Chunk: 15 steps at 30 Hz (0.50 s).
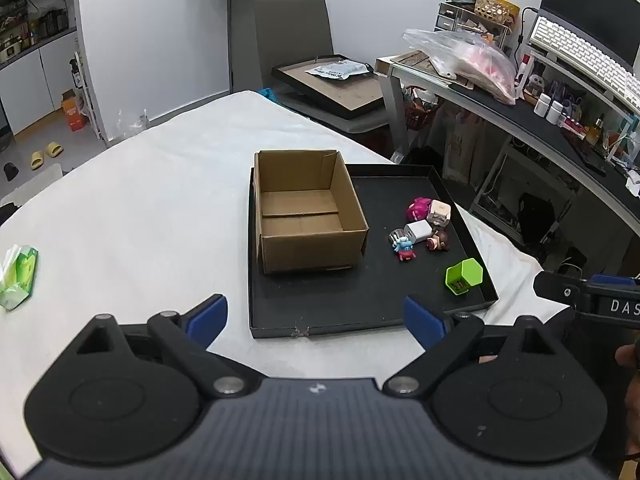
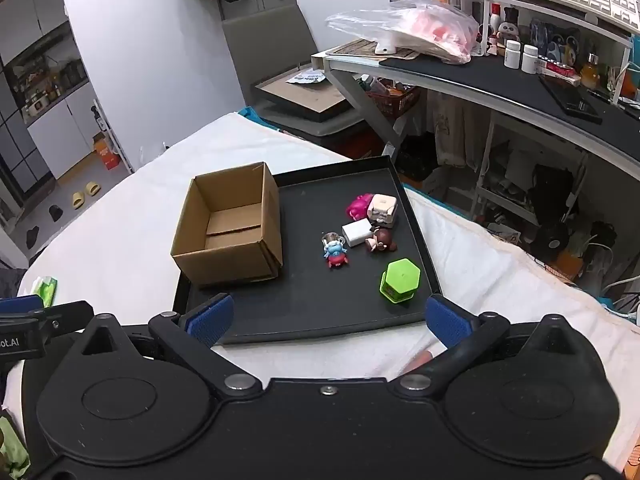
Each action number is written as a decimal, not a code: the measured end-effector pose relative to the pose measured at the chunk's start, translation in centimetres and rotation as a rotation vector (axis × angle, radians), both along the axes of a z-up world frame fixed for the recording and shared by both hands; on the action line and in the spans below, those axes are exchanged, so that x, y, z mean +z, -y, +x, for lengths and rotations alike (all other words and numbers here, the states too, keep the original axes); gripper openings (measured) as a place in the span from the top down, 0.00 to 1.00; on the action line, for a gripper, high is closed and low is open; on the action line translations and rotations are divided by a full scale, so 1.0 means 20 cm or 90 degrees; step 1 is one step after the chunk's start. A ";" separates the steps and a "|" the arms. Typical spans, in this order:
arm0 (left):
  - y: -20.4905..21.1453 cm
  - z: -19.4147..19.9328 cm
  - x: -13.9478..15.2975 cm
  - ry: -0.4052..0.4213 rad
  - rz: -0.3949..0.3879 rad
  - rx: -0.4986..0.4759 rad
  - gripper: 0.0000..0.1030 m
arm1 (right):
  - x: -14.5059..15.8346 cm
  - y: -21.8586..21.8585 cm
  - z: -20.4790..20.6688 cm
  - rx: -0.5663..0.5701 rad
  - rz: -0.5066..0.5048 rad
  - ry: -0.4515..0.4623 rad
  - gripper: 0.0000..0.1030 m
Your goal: Organize rigid objects
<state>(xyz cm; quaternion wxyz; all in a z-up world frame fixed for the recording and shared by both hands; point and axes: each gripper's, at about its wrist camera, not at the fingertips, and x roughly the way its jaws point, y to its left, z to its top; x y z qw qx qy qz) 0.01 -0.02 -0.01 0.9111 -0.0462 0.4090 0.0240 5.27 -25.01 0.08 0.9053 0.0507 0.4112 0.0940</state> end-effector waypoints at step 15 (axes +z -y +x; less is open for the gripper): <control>-0.02 -0.01 -0.01 0.002 0.001 0.003 0.09 | 0.03 -0.04 -0.01 0.018 -0.006 0.006 0.00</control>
